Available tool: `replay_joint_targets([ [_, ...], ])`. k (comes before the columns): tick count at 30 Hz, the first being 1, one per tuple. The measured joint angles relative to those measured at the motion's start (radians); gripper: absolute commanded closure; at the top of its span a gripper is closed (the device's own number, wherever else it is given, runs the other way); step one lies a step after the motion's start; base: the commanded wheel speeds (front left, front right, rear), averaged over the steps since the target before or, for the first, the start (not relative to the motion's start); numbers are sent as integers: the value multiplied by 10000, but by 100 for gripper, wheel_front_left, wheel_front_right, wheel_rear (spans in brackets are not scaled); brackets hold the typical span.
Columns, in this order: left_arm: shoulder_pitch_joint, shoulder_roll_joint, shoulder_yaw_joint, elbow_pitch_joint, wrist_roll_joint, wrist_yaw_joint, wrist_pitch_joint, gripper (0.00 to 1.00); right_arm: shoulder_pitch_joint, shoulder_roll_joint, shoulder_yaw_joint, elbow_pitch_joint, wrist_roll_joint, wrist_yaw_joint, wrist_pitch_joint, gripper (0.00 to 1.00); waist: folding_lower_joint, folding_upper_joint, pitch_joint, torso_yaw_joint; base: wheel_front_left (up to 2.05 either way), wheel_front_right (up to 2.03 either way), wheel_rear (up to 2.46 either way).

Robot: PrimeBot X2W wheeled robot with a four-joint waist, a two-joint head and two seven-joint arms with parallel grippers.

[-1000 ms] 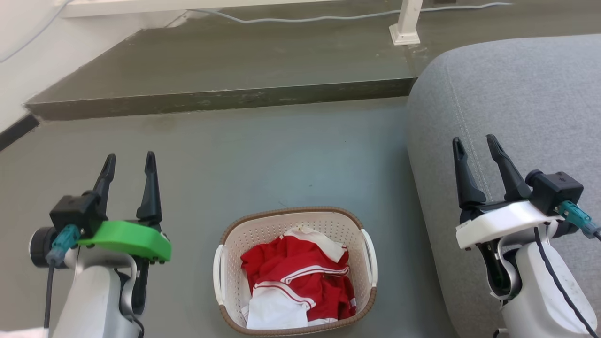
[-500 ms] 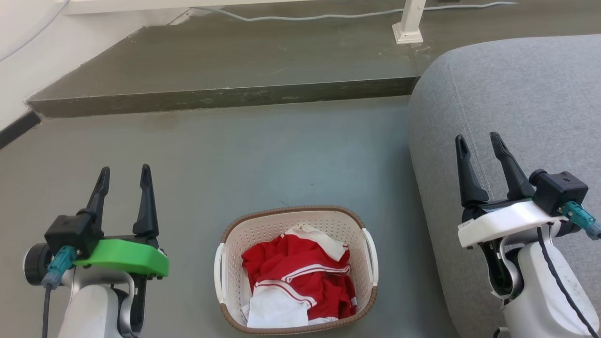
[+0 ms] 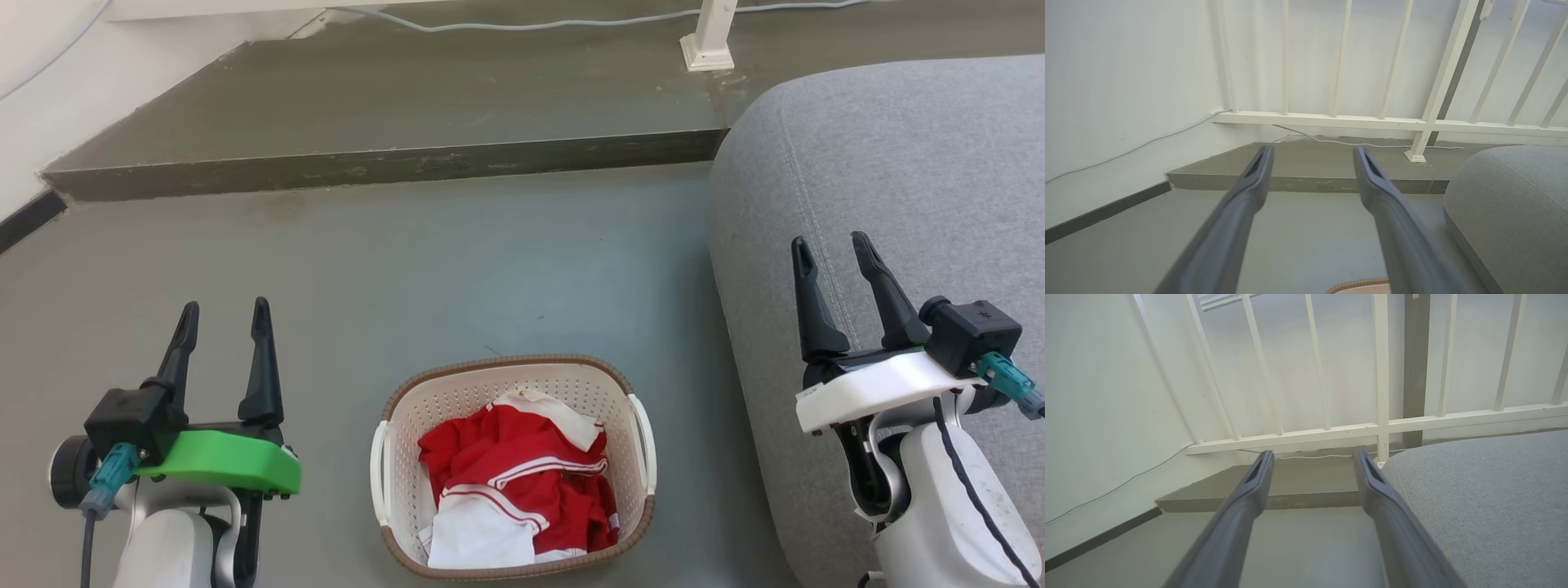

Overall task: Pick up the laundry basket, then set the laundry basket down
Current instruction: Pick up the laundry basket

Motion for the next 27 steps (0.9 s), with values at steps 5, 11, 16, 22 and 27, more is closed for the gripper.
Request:
replay_joint_targets([
  [5,8,-77,17,-107,6,-4,2,0,0,2,0,0,-13,2,0,0,0,0,17,-14,0,0,0],
  [11,21,-86,56,-178,15,-48,0,0,0,6,-4,2,-13,4,0,0,0,0,35,-30,0,0,0],
  [16,64,-98,67,-194,46,-79,2,0,12,10,-10,4,-13,8,0,0,0,0,71,-36,0,0,0],
  [22,159,-115,25,-240,98,-96,2,0,174,13,-42,19,-13,10,0,0,0,0,265,-37,0,0,0],
  [27,156,-127,-228,-178,100,-180,0,0,174,15,-35,151,-12,12,0,0,0,0,604,-15,0,0,0],
])
